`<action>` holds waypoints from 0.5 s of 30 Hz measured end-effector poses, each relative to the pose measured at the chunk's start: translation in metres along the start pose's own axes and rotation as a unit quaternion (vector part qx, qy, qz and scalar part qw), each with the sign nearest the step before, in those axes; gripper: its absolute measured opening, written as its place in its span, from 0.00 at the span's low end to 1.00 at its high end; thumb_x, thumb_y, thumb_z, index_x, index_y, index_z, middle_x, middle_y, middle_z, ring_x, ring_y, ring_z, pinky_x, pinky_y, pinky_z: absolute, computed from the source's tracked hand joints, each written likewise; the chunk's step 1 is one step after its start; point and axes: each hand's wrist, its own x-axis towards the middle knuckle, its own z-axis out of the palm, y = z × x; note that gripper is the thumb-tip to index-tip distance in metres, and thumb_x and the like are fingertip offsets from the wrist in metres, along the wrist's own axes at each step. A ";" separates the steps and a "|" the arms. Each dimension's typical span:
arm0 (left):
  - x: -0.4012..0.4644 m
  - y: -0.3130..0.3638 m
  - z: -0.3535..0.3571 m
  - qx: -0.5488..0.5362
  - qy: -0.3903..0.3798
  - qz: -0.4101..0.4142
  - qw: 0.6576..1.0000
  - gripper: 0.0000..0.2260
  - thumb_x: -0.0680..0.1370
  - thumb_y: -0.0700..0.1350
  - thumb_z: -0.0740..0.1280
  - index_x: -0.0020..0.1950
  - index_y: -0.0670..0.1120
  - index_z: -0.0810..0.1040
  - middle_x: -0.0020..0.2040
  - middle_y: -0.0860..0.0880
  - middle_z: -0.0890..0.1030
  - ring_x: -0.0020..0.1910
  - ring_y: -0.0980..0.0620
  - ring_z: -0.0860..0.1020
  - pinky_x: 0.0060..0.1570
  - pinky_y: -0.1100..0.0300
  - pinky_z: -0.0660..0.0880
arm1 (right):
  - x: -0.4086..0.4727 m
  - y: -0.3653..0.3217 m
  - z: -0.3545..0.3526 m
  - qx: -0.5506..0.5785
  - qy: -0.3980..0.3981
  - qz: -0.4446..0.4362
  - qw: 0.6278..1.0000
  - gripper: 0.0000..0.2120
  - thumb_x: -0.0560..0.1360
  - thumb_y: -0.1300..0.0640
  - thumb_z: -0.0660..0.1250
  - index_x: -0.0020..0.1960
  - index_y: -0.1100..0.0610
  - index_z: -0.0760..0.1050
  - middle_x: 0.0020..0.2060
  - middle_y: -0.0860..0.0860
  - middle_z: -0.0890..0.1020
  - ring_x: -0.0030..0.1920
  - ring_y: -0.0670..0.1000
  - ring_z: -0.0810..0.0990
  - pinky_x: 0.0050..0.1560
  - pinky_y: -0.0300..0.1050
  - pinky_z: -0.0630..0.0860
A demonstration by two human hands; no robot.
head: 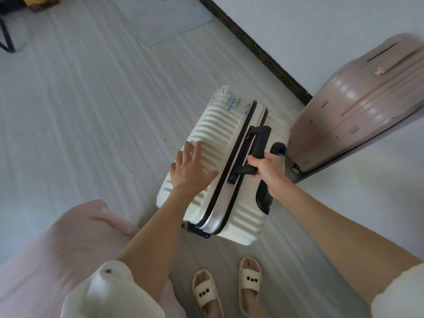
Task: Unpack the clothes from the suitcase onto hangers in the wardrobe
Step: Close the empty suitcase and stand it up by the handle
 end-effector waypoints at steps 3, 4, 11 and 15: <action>-0.006 -0.010 -0.002 -0.048 -0.034 -0.025 0.998 0.41 0.74 0.59 0.65 0.76 0.53 0.42 0.77 0.48 0.45 0.75 0.45 0.48 0.71 0.45 0.54 | -0.006 -0.015 0.004 -0.036 -0.035 0.000 0.999 0.05 0.76 0.61 0.64 0.51 0.62 0.72 0.46 0.56 0.78 0.54 0.58 0.79 0.59 0.55 0.76; -0.008 -0.011 -0.001 -0.072 -0.047 -0.039 0.995 0.41 0.75 0.58 0.65 0.76 0.52 0.41 0.77 0.48 0.44 0.76 0.45 0.47 0.71 0.45 0.53 | -0.006 -0.017 0.004 -0.056 -0.048 -0.009 0.997 0.05 0.76 0.60 0.64 0.51 0.61 0.72 0.46 0.56 0.78 0.53 0.57 0.79 0.58 0.55 0.76; -0.034 -0.015 0.034 -0.240 -0.086 -0.146 0.956 0.41 0.73 0.55 0.69 0.75 0.55 0.44 0.77 0.48 0.44 0.75 0.42 0.51 0.70 0.38 0.56 | -0.013 -0.003 0.013 -0.275 -0.027 -0.106 0.955 0.09 0.78 0.55 0.58 0.45 0.61 0.69 0.39 0.52 0.72 0.39 0.51 0.72 0.40 0.44 0.68; -0.042 0.011 0.044 -0.232 -0.089 -0.140 0.958 0.37 0.78 0.54 0.63 0.76 0.55 0.39 0.77 0.49 0.40 0.76 0.42 0.49 0.69 0.38 0.55 | -0.009 0.002 -0.019 -0.510 0.056 -0.158 0.844 0.17 0.79 0.50 0.57 0.59 0.62 0.71 0.58 0.58 0.70 0.61 0.59 0.67 0.60 0.54 0.67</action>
